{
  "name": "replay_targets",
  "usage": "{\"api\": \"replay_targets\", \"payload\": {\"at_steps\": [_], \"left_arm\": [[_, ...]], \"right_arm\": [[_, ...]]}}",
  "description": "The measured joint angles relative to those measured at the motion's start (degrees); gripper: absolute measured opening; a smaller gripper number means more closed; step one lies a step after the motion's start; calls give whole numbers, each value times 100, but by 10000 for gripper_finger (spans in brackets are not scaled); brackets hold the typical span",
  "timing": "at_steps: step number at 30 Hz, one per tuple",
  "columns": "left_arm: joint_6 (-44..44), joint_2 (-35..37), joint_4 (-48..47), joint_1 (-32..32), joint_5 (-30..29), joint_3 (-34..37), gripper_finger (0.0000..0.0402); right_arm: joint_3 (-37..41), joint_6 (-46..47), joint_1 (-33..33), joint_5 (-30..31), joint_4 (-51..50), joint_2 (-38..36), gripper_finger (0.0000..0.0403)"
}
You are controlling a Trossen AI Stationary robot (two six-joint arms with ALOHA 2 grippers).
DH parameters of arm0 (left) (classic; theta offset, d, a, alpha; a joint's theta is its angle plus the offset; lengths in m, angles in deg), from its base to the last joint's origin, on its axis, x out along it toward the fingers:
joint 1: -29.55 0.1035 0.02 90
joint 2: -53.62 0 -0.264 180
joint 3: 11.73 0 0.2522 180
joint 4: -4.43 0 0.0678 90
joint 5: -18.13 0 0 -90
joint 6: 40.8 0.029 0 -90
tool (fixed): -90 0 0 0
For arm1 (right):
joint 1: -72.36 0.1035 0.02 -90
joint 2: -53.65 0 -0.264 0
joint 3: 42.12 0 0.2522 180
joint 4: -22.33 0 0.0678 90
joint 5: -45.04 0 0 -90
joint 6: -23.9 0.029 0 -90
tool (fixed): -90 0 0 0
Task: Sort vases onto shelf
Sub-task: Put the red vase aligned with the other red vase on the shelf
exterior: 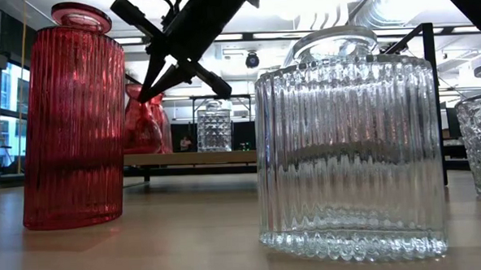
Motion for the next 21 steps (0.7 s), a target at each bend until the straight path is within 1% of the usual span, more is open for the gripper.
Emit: {"api": "replay_targets", "payload": {"at_steps": [7,10,12,16,18,20,21], "left_arm": [[7,0,0,0,0,0,90],[9,-1,1,0,0,0,90],[11,-1,0,0,0,0,90],[15,-2,0,0,0,0,90],[17,0,0,0,2,0,90],[7,0,0,0,2,0,90],[6,0,0,0,2,0,90]], "right_arm": [[-2,-126,60,-11,156,-9,0],[-2,-264,223,-44,424,-94,0],[-13,-342,342,56,512,-185,0],[-13,-349,529,519,376,-383,0],[-13,-222,575,652,248,-514,0],[-13,-57,631,605,23,-629,0],[-13,-8,650,458,-106,-663,0]]}}
